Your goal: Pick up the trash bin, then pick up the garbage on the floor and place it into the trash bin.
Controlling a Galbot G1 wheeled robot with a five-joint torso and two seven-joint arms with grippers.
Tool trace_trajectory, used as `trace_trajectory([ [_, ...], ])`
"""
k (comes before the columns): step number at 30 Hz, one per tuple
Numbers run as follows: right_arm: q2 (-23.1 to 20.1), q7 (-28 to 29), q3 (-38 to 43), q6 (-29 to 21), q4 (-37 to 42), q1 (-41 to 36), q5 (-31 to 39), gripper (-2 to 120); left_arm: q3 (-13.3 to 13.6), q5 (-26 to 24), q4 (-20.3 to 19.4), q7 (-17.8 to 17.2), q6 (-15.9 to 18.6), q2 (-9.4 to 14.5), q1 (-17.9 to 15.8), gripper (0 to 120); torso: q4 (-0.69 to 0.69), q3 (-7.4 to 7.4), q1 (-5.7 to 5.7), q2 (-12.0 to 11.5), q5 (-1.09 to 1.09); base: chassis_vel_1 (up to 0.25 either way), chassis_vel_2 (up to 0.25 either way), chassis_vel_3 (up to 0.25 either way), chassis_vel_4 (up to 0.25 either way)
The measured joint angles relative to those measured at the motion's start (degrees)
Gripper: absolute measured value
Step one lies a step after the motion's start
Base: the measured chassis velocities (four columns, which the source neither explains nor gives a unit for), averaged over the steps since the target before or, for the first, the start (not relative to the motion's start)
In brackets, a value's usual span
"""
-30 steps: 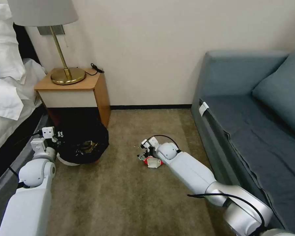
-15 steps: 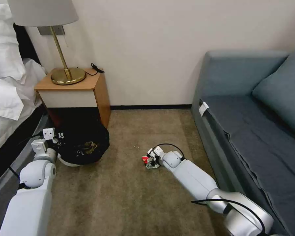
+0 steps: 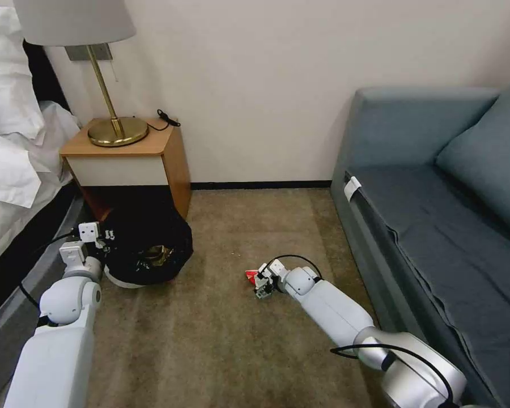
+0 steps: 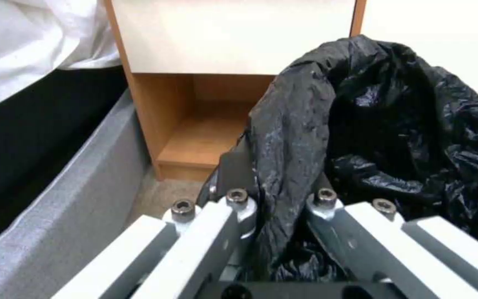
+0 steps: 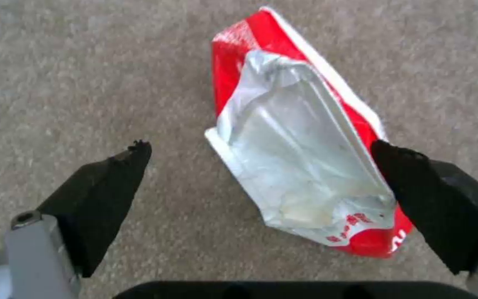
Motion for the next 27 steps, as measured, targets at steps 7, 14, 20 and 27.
trace_trajectory([
  [7, 0.2, -0.5, 0.4, 0.5, -0.3, -0.1, -0.4, 76, 0.2, 0.0, 0.2, 0.0, -0.3, -0.2, 0.0, 4, 0.00, 0.00, 0.00, 0.0, 0.00, 0.000, 0.000, 0.000, 0.000],
  [14, 0.2, -0.6, 0.5, 0.8, -0.7, -0.1, -0.5, 54, 0.3, 0.0, 0.2, 0.0, -0.5, -0.4, 0.2, 4, 0.00, 0.00, 0.00, 0.0, 0.00, 0.000, 0.000, 0.000, 0.000],
  [20, 0.3, -0.5, 0.6, 1.1, -0.9, -0.2, -0.7, 30, 0.2, 0.0, 0.2, 0.0, -0.7, -0.2, 0.4, 4, 0.00, 0.00, 0.00, 0.0, 0.00, 0.000, 0.000, 0.000, 0.000],
  [27, 0.2, -0.4, 1.0, 1.4, -1.0, -0.3, -1.0, 3, 0.3, 0.0, 0.1, 0.0, -0.9, -0.6, 0.6, 4, 0.00, 0.00, 0.00, 0.0, 0.00, 0.000, 0.000, 0.000, 0.000],
])
